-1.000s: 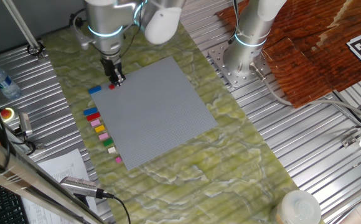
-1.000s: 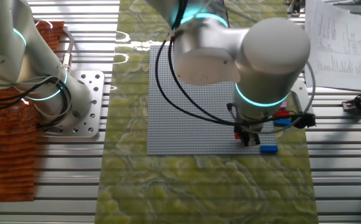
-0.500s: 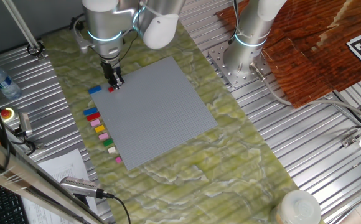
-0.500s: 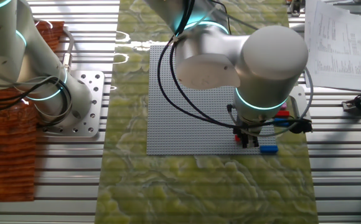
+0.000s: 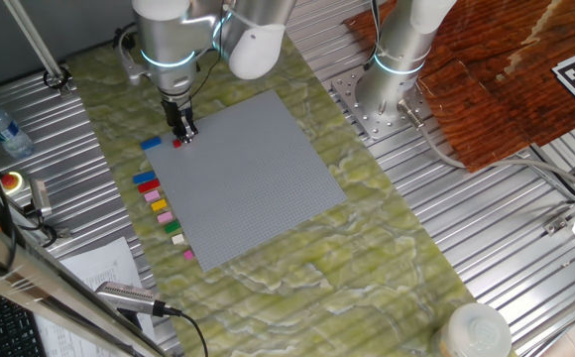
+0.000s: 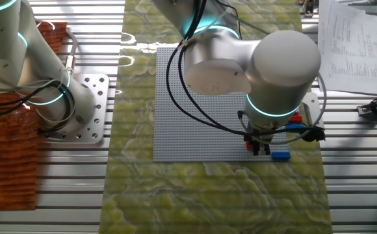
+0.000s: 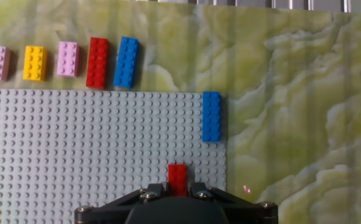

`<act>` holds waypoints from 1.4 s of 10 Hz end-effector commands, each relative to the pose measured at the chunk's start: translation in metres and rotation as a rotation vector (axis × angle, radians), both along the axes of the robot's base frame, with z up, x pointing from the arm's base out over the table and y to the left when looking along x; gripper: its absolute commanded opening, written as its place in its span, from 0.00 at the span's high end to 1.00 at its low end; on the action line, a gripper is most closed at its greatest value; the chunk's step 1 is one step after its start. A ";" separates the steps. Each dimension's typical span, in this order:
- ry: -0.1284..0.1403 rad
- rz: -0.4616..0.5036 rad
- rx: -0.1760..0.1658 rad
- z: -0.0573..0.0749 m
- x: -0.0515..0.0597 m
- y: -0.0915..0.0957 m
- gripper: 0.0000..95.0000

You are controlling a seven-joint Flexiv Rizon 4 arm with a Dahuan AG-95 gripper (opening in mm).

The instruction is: Stack small Lego blocks randomly, one at a time

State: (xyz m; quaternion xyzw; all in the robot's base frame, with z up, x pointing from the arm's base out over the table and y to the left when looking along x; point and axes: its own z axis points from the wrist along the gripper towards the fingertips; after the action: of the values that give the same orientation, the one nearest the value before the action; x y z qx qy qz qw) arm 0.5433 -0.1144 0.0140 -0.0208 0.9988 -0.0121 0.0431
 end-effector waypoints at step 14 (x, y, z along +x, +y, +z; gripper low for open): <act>0.006 -0.018 0.014 -0.003 0.005 0.000 1.00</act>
State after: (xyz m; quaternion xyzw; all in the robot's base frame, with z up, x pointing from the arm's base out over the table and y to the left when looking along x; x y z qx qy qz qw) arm 0.5486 -0.1146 0.0136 -0.0118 0.9991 -0.0052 0.0415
